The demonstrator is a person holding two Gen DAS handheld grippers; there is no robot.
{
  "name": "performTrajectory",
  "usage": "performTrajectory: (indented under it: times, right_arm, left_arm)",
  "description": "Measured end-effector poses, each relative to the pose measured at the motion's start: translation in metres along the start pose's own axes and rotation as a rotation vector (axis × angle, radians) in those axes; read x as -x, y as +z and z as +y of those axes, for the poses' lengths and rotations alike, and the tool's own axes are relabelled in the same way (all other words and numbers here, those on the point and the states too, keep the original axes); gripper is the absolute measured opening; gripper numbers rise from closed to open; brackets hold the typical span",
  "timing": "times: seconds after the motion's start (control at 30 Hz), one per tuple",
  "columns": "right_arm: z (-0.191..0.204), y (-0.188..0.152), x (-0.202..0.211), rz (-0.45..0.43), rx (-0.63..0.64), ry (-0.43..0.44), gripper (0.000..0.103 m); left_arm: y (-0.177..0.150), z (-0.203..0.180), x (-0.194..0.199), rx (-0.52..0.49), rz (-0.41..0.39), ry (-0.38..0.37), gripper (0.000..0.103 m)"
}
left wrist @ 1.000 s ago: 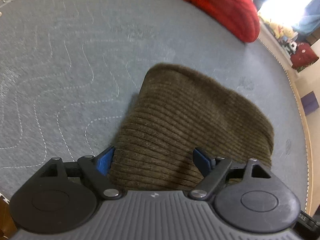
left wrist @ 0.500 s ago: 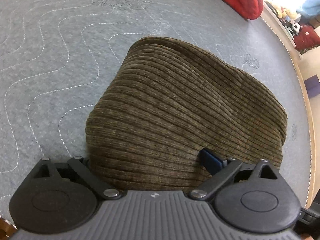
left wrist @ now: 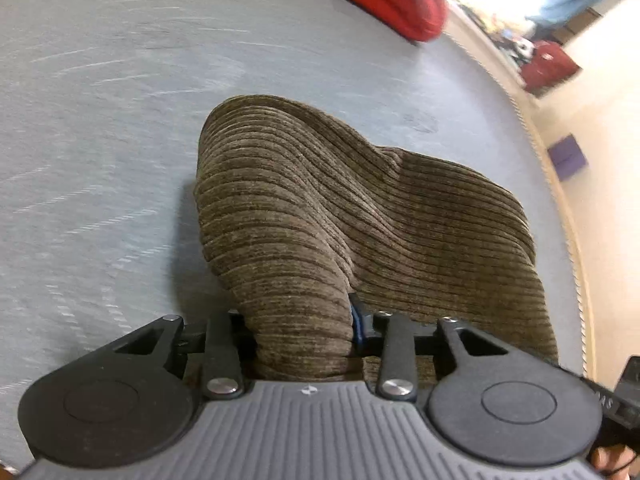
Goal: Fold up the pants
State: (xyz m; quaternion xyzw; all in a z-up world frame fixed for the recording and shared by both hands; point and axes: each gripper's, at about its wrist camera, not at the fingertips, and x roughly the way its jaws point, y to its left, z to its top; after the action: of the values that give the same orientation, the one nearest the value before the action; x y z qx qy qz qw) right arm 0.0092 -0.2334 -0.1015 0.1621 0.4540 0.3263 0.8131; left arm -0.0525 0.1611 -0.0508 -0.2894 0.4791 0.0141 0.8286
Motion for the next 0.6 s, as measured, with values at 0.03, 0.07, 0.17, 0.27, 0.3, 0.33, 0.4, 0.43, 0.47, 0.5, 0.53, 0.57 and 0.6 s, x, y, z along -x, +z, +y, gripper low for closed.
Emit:
performTrajectory:
  times: [0.03, 0.07, 0.17, 0.27, 0.3, 0.33, 0.4, 0.43, 0.47, 0.5, 0.53, 0.57, 0.6]
  right_arm:
    - [-0.008, -0.002, 0.011, -0.015, -0.016, -0.004, 0.023]
    - [-0.014, 0.0, 0.019, -0.031, -0.026, -0.011, 0.023]
    - [-0.035, 0.003, 0.051, -0.105, -0.046, -0.036, 0.022]
    - [-0.053, 0.008, 0.084, -0.202, -0.047, -0.067, 0.023]
    - [-0.056, 0.008, 0.095, -0.239, -0.022, -0.087, 0.023]
    - [-0.059, 0.008, 0.103, -0.271, 0.005, -0.103, 0.023]
    - [-0.062, 0.007, 0.115, -0.328, 0.055, -0.147, 0.023]
    - [-0.064, 0.007, 0.116, -0.336, 0.074, -0.183, 0.024]
    - [-0.067, 0.006, 0.112, -0.324, 0.088, -0.245, 0.029]
    - [-0.07, 0.006, 0.104, -0.291, 0.107, -0.332, 0.034]
    - [-0.074, 0.006, 0.095, -0.252, 0.12, -0.412, 0.04]
    - [-0.079, 0.006, 0.084, -0.192, 0.122, -0.504, 0.041]
    - [-0.083, 0.004, 0.078, -0.159, 0.118, -0.57, 0.041]
  left_arm:
    - [-0.001, -0.009, -0.001, -0.022, 0.0, -0.012, 0.04]
    - [-0.004, -0.02, -0.004, -0.047, -0.002, -0.023, 0.04]
    - [-0.01, -0.054, -0.012, -0.109, -0.014, -0.081, 0.039]
    - [-0.015, -0.083, -0.02, -0.136, -0.034, -0.161, 0.039]
    - [-0.017, -0.094, -0.022, -0.152, -0.045, -0.183, 0.039]
    - [-0.019, -0.102, -0.024, -0.164, -0.056, -0.196, 0.04]
    - [-0.021, -0.115, -0.027, -0.18, -0.077, -0.199, 0.048]
    - [-0.022, -0.119, -0.03, -0.189, -0.081, -0.172, 0.053]
    - [-0.024, -0.122, -0.033, -0.204, -0.082, -0.126, 0.063]
    - [-0.028, -0.126, -0.038, -0.225, -0.083, -0.04, 0.066]
    - [-0.029, -0.127, -0.041, -0.24, -0.087, 0.042, 0.066]
    - [-0.029, -0.128, -0.044, -0.252, -0.09, 0.116, 0.066]
    - [-0.029, -0.126, -0.045, -0.245, -0.087, 0.164, 0.066]
